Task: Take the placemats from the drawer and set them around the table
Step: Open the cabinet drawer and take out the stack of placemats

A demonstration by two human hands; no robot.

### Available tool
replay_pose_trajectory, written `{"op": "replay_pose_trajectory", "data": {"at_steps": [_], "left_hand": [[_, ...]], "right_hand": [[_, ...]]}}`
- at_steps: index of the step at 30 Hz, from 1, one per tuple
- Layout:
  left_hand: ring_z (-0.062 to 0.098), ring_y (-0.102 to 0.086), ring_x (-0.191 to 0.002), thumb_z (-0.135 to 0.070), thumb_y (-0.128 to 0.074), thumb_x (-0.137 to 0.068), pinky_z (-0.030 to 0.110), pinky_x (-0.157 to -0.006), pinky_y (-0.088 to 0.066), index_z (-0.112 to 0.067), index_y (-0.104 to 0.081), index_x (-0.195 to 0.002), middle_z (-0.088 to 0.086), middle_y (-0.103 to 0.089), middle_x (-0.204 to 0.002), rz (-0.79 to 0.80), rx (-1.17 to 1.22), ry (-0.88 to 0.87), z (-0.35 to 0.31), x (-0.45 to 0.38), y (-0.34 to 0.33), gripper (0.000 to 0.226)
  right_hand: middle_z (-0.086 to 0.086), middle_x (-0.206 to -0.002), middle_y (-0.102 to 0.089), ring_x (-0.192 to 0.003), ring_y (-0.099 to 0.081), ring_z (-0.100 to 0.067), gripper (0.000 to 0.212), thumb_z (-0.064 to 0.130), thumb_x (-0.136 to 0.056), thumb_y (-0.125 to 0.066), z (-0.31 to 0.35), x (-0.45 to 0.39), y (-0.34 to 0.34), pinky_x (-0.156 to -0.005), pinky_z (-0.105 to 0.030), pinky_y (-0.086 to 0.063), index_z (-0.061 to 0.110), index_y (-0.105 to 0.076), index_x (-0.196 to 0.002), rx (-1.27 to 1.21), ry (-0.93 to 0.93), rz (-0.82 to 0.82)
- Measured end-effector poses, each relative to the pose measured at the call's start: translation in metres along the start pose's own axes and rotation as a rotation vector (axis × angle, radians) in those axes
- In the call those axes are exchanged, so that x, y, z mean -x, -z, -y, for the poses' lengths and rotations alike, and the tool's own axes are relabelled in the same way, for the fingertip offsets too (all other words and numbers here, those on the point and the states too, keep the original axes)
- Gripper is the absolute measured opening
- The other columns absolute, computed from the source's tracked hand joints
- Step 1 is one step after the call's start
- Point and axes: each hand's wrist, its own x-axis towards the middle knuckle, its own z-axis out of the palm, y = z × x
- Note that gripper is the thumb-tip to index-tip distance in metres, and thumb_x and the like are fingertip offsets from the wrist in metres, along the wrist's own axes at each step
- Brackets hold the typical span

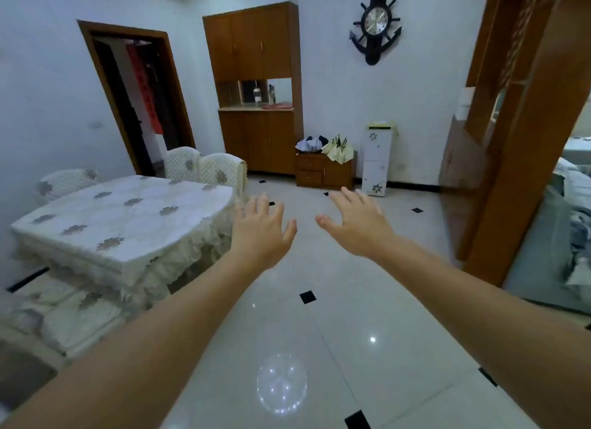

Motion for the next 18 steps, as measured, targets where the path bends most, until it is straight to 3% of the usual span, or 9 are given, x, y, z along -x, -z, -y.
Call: {"op": "replay_pose_trajectory", "data": {"at_steps": [9,13,18], "left_hand": [[0.03,-0.01,-0.15,-0.058,-0.014,-0.099,0.057,-0.119,-0.004,-0.023,-0.023,-0.153,0.012,-0.014,-0.162,0.02,-0.202,-0.089,-0.061,-0.076,-0.017,0.065],[0.03,-0.011,-0.149,-0.059,-0.013,-0.098,0.058,-0.118,-0.007,-0.023,-0.023,-0.153,0.012,-0.015,-0.162,0.003,-0.254,-0.142,-0.076,-0.094,-0.016,0.066],[0.03,-0.011,-0.149,-0.059,-0.016,-0.098,0.056,-0.119,-0.005,-0.024,-0.024,-0.153,0.012,-0.015,-0.162,-0.021,-0.198,-0.057,-0.078,-0.132,-0.012,0.065]], "right_hand": [[-0.004,-0.16,-0.021,-0.148,-0.014,-0.027,0.073,0.067,-0.094,-0.031,-0.095,-0.066,-0.008,-0.117,-0.048,-0.016,0.023,-0.027,-0.152,-0.054,-0.057,-0.023],[-0.003,-0.159,-0.025,-0.146,-0.019,-0.026,0.073,0.066,-0.093,-0.032,-0.102,-0.082,-0.014,-0.115,-0.047,-0.019,0.022,-0.029,-0.151,-0.097,-0.031,-0.006],[-0.002,-0.161,-0.019,-0.148,-0.013,-0.025,0.075,0.068,-0.093,-0.031,-0.108,-0.121,-0.004,-0.116,-0.048,-0.016,0.023,-0.026,-0.153,-0.094,0.002,-0.006]]}}
